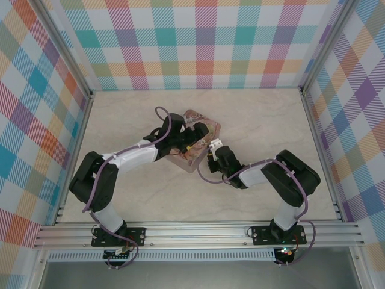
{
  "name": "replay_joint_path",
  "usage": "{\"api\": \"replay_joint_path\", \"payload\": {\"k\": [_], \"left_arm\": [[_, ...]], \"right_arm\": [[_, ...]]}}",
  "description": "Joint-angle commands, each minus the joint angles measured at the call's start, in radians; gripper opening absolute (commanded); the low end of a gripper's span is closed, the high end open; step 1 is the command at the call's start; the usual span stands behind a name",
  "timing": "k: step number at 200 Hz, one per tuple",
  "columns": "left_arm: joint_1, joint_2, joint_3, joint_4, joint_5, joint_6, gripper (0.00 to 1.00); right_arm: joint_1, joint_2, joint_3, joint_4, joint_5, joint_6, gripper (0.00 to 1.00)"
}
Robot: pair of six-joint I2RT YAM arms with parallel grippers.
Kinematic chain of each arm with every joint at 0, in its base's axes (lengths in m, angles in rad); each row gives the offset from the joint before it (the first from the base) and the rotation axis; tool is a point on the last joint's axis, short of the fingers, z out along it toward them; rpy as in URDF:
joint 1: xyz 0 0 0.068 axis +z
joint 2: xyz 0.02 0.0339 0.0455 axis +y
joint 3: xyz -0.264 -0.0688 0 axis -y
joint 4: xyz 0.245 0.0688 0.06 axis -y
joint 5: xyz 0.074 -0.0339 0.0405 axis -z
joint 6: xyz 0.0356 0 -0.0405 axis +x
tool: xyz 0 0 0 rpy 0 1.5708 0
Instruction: Unlock the padlock with the key
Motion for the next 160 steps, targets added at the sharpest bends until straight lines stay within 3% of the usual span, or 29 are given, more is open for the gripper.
{"api": "replay_joint_path", "payload": {"k": [1,88,106,132,160], "left_arm": [[-0.028,-0.002,-0.063,0.020,-0.001,-0.037,0.95],[-0.059,-0.073,-0.170,0.053,-0.039,-0.082,0.95],[-0.059,-0.072,-0.162,0.053,-0.036,-0.079,0.95],[-0.059,-0.073,-0.154,0.049,-0.036,-0.075,0.95],[-0.059,-0.084,-0.152,0.043,-0.043,-0.072,0.95]], "right_arm": [[-0.010,0.026,-0.016,-0.019,-0.055,0.037,0.05],[-0.041,0.018,-0.039,-0.019,-0.079,0.031,0.08],[-0.049,-0.015,-0.054,0.010,-0.125,0.013,0.14],[-0.055,-0.071,-0.082,-0.003,-0.169,-0.007,0.31],[-0.059,-0.123,-0.125,-0.004,-0.191,-0.011,0.38]]}}
